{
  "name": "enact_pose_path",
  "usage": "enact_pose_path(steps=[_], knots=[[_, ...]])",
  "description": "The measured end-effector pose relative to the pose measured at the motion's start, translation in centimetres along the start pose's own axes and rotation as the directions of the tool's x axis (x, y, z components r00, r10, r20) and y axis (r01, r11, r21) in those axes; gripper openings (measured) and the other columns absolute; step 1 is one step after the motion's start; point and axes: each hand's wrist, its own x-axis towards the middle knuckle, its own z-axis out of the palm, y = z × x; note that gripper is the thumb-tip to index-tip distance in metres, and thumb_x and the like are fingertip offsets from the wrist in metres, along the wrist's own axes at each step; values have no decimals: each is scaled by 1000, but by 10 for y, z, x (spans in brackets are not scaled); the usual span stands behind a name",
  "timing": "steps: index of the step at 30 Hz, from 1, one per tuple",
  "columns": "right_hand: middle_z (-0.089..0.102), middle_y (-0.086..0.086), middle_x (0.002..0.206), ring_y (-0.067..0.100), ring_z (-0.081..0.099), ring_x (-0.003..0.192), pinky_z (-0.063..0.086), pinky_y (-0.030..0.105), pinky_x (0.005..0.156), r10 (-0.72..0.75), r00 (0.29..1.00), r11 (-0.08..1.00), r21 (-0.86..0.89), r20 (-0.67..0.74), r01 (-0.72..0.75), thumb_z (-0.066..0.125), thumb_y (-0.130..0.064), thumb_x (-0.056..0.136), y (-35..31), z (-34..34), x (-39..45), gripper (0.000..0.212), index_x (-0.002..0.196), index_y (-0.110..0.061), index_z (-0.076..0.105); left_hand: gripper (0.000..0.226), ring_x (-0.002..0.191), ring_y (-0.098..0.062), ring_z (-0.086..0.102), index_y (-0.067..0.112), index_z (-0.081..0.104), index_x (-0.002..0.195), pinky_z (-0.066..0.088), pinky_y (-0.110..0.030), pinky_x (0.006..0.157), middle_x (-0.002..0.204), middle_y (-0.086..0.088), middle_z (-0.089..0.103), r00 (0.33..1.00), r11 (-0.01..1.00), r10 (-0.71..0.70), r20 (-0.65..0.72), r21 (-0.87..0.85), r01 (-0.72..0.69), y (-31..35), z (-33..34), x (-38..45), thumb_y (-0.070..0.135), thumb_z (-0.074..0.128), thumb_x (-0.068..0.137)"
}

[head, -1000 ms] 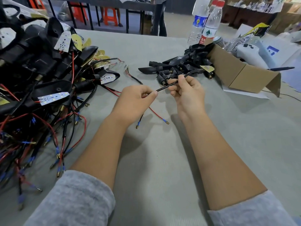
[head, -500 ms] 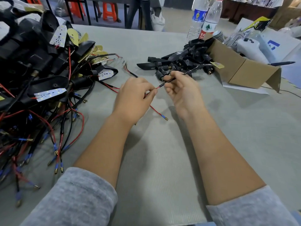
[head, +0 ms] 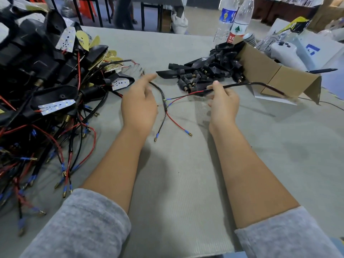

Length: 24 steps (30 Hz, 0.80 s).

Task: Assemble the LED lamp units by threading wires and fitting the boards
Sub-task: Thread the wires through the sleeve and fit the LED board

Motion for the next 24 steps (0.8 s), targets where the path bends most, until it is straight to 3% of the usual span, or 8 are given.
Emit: enact_pose_path(steps=[2, 4, 6, 8, 10, 12, 19, 24], knots=[[59, -9, 78, 9, 51, 69, 39, 21, 70, -28, 998, 997, -65, 58, 32, 56, -33, 92, 1, 1, 1, 25, 70, -26, 65, 66, 101, -14, 65, 35, 59, 128, 55, -37, 84, 125, 14, 62, 1000, 1000, -3, -4, 3, 3, -3, -2, 2, -10, 33, 87], [59, -16, 74, 3, 53, 72, 32, 12, 65, -47, 987, 972, -219, 154, 81, 55, -37, 91, 4, 4, 1, 22, 76, -28, 67, 80, 105, -26, 66, 40, 58, 124, 48, -35, 63, 128, 13, 60, 997, 993, -63, 46, -100, 67, -4, -2, 3, -17, 28, 78], [55, -14, 70, 2, 50, 68, 31, 20, 60, -61, 966, 917, -368, 251, 154, 51, -42, 93, 7, 6, 0, 25, 78, -27, 65, 82, 113, -40, 59, 43, 58, 119, 37, -26, 56, 128, 7, 60, 989, 973, -112, 97, -190, 129, -5, -1, 4, -17, 22, 75], [60, -14, 79, 6, 54, 77, 35, 27, 65, -63, 948, 875, -440, 311, 203, 47, -46, 95, 9, 8, 1, 27, 89, -28, 67, 73, 90, -41, 66, 37, 59, 120, 33, -22, 52, 130, 2, 59, 982, 955, -132, 139, -248, 163, -3, -2, 4, -8, 20, 78], [65, -14, 100, 9, 54, 95, 36, 29, 78, -67, 938, 846, -479, 341, 235, 44, -46, 97, 9, 9, 3, 29, 104, -31, 68, 70, 47, -18, 54, 32, 59, 124, 33, -22, 43, 128, -1, 60, 976, 943, -157, 151, -270, 193, 1, -3, 3, -4, 21, 78], [62, -13, 100, 11, 51, 95, 34, 30, 81, -82, 934, 807, -527, 349, 267, 41, -46, 99, 9, 9, 3, 31, 102, -31, 67, 71, 35, -14, 43, 32, 57, 120, 38, -24, 41, 121, 0, 62, 976, 950, -179, 123, -236, 204, 3, -3, 1, -9, 21, 74], [69, -2, 72, 10, 60, 73, 43, 30, 69, -55, 975, 963, -246, 215, 109, 48, -37, 94, 5, 5, -2, 31, 82, -16, 67, 56, 36, -15, 48, 26, 55, 103, 41, -23, 44, 104, 5, 67, 969, 937, -237, 67, -247, 247, 5, -4, 2, -8, 22, 74], [60, 10, 57, 9, 51, 56, 40, 28, 66, -62, 959, 995, -56, 277, 80, 50, -22, 91, -1, 9, -15, 29, 76, -4, 66, 39, 62, -6, 57, 24, 59, 95, 48, -24, 61, 93, 5, 64, 973, 951, -223, 60, -207, 230, 0, 0, 6, -3, 35, 80]])
